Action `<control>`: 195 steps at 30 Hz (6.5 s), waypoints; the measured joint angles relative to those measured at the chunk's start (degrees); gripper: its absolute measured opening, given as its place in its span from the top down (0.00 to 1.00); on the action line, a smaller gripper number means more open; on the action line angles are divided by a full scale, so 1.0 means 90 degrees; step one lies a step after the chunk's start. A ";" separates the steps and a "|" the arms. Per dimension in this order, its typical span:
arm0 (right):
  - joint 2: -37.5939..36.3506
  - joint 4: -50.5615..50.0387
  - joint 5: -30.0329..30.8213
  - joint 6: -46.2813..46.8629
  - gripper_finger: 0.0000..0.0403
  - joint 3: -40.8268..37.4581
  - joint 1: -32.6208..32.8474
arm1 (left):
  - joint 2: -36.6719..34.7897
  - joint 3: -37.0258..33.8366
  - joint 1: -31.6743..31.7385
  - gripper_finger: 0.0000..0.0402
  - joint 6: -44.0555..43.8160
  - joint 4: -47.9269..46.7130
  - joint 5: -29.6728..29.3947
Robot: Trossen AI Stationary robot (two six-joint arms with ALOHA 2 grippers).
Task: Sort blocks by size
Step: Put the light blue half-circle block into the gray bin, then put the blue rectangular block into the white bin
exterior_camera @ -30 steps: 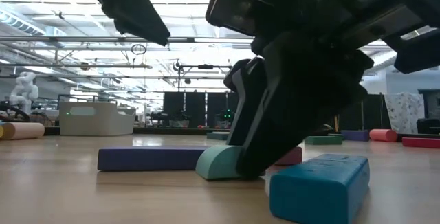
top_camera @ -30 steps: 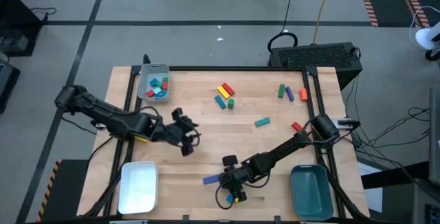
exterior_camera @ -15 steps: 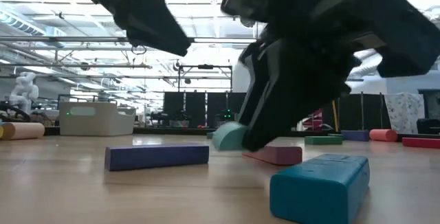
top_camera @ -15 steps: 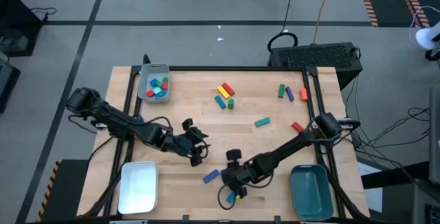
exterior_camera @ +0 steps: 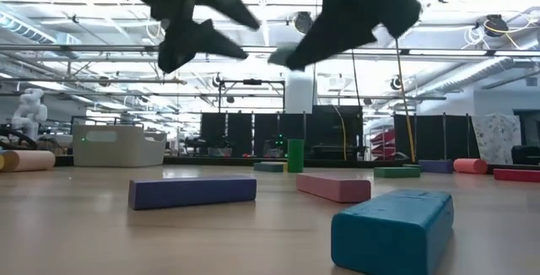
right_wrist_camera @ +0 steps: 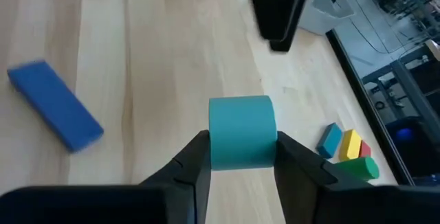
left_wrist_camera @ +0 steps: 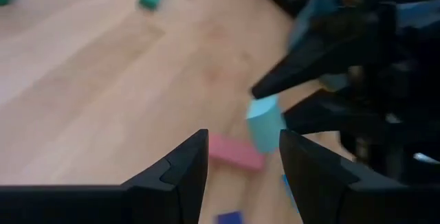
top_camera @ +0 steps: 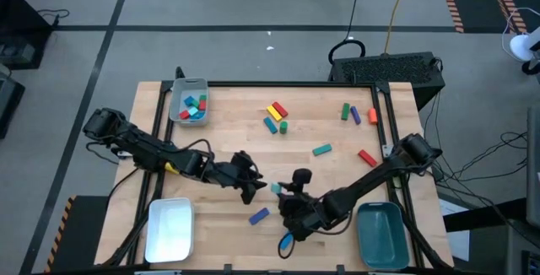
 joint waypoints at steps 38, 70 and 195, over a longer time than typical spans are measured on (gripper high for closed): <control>-0.0074 0.1014 0.0980 -0.1384 0.72 0.0007 -0.0078 | 0.0624 0.0005 0.0249 0.51 -0.0153 0.1567 0.0467; -0.0485 -0.0437 0.0281 0.1130 0.45 0.0007 -0.0078 | 0.0592 0.0002 0.0302 0.81 0.0107 0.1455 0.0321; -0.2341 -0.2812 -0.2686 0.0610 0.46 -0.1727 -0.4712 | -0.1830 0.0000 0.6759 0.55 0.3931 -0.3122 0.0118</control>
